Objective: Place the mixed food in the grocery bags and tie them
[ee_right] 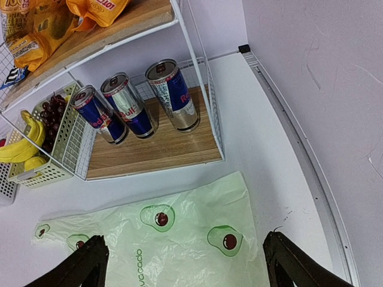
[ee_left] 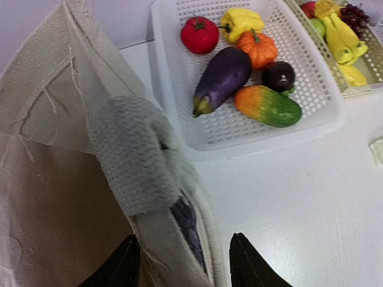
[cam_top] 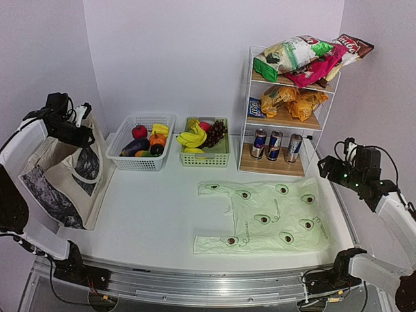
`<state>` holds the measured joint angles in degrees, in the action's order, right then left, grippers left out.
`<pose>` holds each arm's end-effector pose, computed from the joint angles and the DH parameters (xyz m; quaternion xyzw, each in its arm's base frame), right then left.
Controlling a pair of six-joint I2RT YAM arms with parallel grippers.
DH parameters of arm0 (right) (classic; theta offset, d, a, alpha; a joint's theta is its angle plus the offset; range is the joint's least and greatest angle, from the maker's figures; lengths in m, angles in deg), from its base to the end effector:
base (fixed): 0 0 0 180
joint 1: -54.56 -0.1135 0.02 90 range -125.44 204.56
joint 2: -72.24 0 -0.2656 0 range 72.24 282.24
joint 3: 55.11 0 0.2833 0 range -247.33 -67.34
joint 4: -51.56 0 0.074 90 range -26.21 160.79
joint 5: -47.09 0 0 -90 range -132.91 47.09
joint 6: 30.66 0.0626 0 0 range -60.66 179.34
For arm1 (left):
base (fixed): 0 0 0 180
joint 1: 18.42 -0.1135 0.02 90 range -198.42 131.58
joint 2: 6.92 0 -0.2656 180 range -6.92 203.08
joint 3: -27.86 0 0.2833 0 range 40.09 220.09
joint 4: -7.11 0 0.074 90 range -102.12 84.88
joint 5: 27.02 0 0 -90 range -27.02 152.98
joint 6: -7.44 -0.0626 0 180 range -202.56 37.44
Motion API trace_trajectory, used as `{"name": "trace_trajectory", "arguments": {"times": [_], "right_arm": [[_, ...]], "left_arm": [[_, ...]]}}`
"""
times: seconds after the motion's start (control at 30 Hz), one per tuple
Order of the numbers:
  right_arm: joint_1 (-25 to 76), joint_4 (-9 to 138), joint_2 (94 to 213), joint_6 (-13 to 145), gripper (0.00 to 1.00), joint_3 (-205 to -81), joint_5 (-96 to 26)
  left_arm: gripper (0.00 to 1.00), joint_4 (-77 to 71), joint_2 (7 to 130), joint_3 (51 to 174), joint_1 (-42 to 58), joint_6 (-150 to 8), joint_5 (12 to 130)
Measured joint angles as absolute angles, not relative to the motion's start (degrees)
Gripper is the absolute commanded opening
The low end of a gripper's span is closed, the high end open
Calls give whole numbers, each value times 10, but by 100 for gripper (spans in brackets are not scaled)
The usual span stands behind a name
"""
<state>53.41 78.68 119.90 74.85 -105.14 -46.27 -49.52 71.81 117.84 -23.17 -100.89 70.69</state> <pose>0.2481 0.0013 0.2644 0.1209 0.8333 0.0536 0.5368 0.3410 0.0199 0.3324 0.1345 0.9136 0.0148 0.3835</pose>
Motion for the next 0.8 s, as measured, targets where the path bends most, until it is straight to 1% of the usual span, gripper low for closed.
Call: {"name": "trace_trajectory", "arguments": {"times": [0.03, 0.07, 0.2, 0.37, 0.57, 0.67, 0.8], "right_arm": [[534, 787, 1199, 749, 88, -1051, -463], [534, 787, 1199, 750, 88, -1051, -463], [534, 787, 1199, 753, 88, -1051, -463], [534, 787, 1200, 757, 87, -1052, -460], [534, 790, 1210, 759, 88, -1061, -455], [534, 789, 1212, 759, 87, -1069, -452], [534, 789, 1211, 759, 87, -1072, -451]], "left_arm": [[3, -505, 710, 1174, -232, -1016, 729], [1, -518, 699, 1172, -232, -1024, 750], [0, -568, 638, 1165, -232, -1055, 777], [0, -652, 568, 1161, -232, -1078, 731], [0, -708, 540, 1155, -232, -1138, 678], [0, -729, 523, 1153, -233, -1221, 718], [0, -776, 480, 1149, -233, -1339, 828]]}}
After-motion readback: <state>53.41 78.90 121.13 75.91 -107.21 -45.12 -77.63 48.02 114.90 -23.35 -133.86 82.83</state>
